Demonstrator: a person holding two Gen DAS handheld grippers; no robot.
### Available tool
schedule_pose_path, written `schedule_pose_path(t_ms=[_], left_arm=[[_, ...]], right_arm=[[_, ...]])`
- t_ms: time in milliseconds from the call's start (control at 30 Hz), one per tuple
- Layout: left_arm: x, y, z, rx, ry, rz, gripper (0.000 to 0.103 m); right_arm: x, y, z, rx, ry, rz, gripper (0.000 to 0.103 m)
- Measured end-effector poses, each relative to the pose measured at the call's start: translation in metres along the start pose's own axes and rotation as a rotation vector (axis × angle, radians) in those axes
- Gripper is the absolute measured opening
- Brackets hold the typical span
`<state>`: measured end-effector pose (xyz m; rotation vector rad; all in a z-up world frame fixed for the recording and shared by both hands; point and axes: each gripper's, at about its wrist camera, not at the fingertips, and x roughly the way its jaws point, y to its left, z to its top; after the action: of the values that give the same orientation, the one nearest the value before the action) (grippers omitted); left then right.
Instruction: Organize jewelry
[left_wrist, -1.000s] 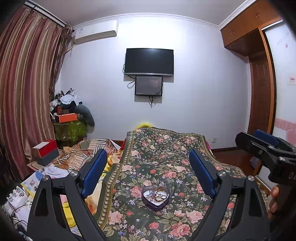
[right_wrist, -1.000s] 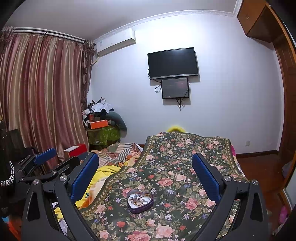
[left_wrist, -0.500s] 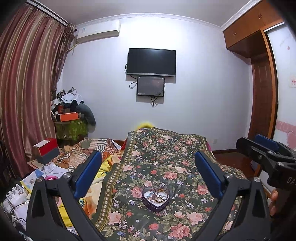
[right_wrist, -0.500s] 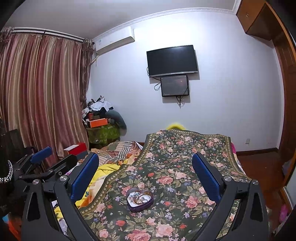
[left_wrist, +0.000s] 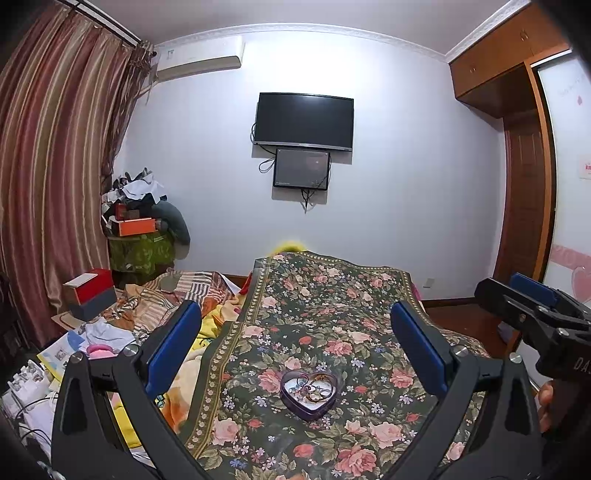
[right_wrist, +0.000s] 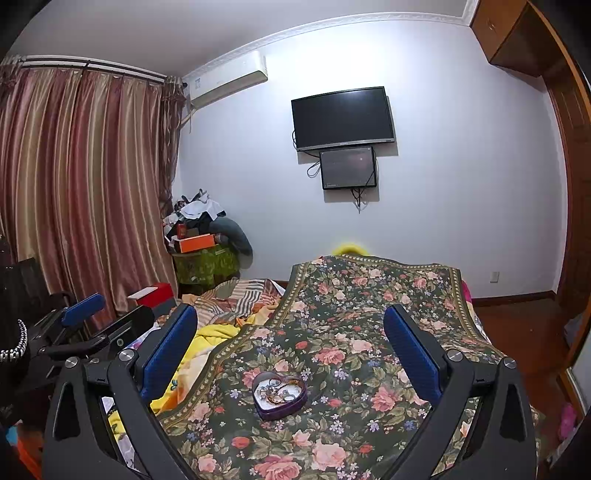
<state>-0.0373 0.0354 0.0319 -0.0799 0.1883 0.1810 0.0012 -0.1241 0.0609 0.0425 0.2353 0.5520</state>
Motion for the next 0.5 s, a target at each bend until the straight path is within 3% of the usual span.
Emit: schedule_pose_path(t_ms=[500], left_arm=[[0.0004, 0.0002, -0.0016, -0.007, 0.023, -0.023, 0.103]], right_arm=[[0.0012, -0.0016, -0.0009, -0.003, 0.003, -0.004, 0.1]])
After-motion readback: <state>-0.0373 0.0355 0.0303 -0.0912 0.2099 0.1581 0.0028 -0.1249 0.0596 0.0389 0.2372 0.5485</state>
